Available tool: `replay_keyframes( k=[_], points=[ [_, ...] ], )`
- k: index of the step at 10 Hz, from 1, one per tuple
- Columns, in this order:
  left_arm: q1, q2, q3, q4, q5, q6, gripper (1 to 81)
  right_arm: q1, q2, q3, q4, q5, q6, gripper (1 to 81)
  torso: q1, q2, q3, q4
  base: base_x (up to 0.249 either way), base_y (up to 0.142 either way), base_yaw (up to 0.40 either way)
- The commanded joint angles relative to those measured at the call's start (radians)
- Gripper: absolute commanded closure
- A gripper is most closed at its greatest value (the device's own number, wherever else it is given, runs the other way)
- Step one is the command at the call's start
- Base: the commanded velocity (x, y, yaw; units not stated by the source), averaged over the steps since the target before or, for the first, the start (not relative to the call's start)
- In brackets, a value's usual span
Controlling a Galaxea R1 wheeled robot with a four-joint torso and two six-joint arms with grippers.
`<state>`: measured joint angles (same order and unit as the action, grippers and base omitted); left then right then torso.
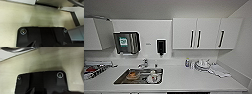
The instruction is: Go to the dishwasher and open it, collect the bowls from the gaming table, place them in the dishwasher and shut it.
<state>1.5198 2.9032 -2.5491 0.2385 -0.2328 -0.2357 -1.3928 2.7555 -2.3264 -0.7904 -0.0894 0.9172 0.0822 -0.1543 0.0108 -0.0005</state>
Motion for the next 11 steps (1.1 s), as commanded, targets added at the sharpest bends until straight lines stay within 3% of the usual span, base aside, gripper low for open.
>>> replay_keyframes(
  k=[1,7,8,9,11],
  points=[
    [-0.057,-0.01,0.003,-0.004,0.032,0.003,1.0,0.085,-0.023,0.001,-0.016,-0.03,-0.003,1.0,0.062,-0.097,0.0,0.0,0.0,0.0,0.0],
    [-0.057,-0.008,0.003,-0.002,0.032,0.003,1.0,0.093,-0.023,0.007,-0.018,-0.03,-0.009,1.0,0.198,-0.315,0.001,0.0,0.0,0.0,0.0],
    [-0.057,-0.008,0.003,-0.002,0.032,0.003,1.0,0.093,-0.023,0.007,-0.018,-0.03,-0.009,1.0,0.158,-0.252,0.001,0.0,0.0,0.0,0.0],
    [-0.057,-0.01,0.001,-0.002,0.032,0.003,1.0,0.094,-0.02,0.003,-0.018,-0.03,-0.009,1.0,0.175,-0.281,0.001,0.0,0.0,0.0,0.0],
    [-0.057,-0.008,0.001,-0.002,0.032,0.001,1.0,0.097,-0.02,0.001,-0.018,-0.03,-0.009,1.0,0.185,-0.297,-0.058,0.0,0.0,0.0,0.0]
  ],
)
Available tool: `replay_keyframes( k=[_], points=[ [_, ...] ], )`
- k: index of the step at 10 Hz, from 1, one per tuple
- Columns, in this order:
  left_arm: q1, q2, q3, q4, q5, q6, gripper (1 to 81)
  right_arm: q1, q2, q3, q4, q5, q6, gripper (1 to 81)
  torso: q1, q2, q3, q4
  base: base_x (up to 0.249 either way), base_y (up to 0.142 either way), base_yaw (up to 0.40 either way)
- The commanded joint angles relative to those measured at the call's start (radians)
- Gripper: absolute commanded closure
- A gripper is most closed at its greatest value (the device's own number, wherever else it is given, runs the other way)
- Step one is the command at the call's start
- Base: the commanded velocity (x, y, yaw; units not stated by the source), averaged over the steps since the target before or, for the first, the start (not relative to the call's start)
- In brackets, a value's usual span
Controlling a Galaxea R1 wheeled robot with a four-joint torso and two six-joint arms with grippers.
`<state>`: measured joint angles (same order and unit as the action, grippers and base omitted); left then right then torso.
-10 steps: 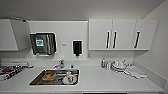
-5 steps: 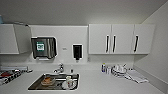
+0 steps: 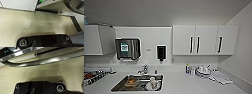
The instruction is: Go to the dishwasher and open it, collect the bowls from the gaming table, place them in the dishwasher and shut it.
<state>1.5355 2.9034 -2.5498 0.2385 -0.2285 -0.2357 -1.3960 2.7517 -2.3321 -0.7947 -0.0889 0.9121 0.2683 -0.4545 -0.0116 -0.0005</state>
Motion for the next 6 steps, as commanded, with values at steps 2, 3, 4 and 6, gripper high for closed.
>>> replay_keyframes(
  k=[2,3,4,6],
  points=[
    [-0.073,-0.009,0.002,0.002,0.028,0.003,1.0,0.1,-0.014,0.007,-0.014,-0.031,-0.004,1.0,0.0,0.0,-0.104,0.0,0.0,0.0,0.0],
    [-0.073,-0.007,0.002,0.002,0.028,0.004,1.0,0.1,-0.014,0.007,-0.014,-0.031,-0.004,1.0,0.001,0.0,-0.13,0.0,0.0,0.0,0.0],
    [-0.073,-0.006,0.002,0.004,0.026,0.004,1.0,0.097,-0.014,0.007,-0.014,-0.031,-0.004,1.0,0.001,0.0,-0.154,0.0,0.0,0.0,0.0],
    [-0.073,-0.007,0.002,0.005,0.026,0.004,1.0,0.102,-0.013,0.007,-0.014,-0.031,-0.004,1.0,0.002,0.0,-0.123,0.0,-0.055,0.0,0.0]
  ],
)
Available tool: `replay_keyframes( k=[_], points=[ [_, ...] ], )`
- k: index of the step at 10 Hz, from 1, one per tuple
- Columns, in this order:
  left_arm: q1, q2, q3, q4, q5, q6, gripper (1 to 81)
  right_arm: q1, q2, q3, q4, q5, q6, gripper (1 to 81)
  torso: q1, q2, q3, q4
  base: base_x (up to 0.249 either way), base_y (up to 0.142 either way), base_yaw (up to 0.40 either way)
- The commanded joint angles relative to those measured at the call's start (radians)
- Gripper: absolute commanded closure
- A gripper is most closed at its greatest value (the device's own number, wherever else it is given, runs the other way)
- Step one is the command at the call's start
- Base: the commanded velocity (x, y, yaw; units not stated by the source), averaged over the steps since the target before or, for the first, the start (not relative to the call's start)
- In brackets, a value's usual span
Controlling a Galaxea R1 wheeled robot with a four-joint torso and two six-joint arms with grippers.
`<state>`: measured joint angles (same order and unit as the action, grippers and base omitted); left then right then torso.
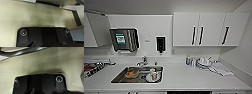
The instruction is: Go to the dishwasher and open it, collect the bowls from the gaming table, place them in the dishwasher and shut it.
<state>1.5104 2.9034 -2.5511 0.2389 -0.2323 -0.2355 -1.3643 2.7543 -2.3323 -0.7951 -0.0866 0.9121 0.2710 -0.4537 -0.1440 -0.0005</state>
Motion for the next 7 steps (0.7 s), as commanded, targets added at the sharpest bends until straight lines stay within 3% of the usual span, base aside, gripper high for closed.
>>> replay_keyframes(
  k=[1,5,7],
  points=[
    [-0.048,-0.007,0.003,0.005,0.03,0.004,1.0,0.072,-0.012,0.007,-0.015,-0.033,-0.004,1.0,0.0,0.0,0.001,0.0,-0.116,0.0,0.0],
    [-0.048,-0.007,0.003,0.005,0.03,0.004,1.0,0.075,-0.012,0.007,-0.015,-0.033,-0.004,1.0,-0.002,-0.001,0.001,0.0,-0.118,0.0,0.0],
    [-0.048,-0.006,0.003,0.007,0.031,0.004,1.0,0.073,-0.011,0.007,-0.015,-0.033,-0.006,1.0,-0.003,-0.001,0.001,0.0,-0.038,0.0,0.0]
  ],
)
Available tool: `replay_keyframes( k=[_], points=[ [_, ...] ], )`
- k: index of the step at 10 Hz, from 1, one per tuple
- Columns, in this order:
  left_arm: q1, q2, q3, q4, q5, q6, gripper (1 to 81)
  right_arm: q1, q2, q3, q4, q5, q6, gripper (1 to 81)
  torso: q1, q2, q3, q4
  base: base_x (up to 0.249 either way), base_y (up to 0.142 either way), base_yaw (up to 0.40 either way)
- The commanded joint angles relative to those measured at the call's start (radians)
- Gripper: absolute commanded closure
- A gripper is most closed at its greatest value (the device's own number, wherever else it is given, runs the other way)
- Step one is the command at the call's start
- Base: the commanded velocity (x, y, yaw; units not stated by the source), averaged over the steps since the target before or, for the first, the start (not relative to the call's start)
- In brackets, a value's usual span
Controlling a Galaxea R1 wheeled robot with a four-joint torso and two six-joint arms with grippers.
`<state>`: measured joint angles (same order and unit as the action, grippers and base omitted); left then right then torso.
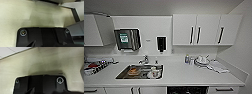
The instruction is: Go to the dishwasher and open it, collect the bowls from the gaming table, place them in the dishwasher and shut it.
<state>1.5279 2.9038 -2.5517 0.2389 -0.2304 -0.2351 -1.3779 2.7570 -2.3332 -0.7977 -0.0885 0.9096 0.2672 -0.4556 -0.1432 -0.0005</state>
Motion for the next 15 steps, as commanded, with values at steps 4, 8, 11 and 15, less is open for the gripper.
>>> replay_keyframes(
  k=[4,8,11,15],
  points=[
    [-0.065,-0.006,-0.004,-0.001,0.029,0.0,1.0,0.078,0.049,-0.093,-0.044,-0.033,-0.009,1.0,0.001,0.0,0.0,0.0,0.0,0.0,0.0],
    [-0.065,-0.004,-0.022,-0.001,0.029,0.002,1.0,0.053,0.132,-0.25,-0.067,-0.031,-0.018,1.0,0.066,-0.1,0.0,0.0,0.0,0.0,0.0],
    [-0.065,-0.003,-0.022,-0.003,0.029,0.002,1.0,0.052,0.132,-0.25,-0.072,-0.031,-0.018,1.0,0.093,-0.144,0.0,0.0,0.0,0.0,0.0],
    [-0.065,-0.001,-0.022,-0.001,0.029,0.002,1.0,0.053,0.132,-0.247,-0.072,-0.031,-0.018,1.0,0.182,-0.286,0.0,0.0,0.0,0.0,0.0]
  ],
)
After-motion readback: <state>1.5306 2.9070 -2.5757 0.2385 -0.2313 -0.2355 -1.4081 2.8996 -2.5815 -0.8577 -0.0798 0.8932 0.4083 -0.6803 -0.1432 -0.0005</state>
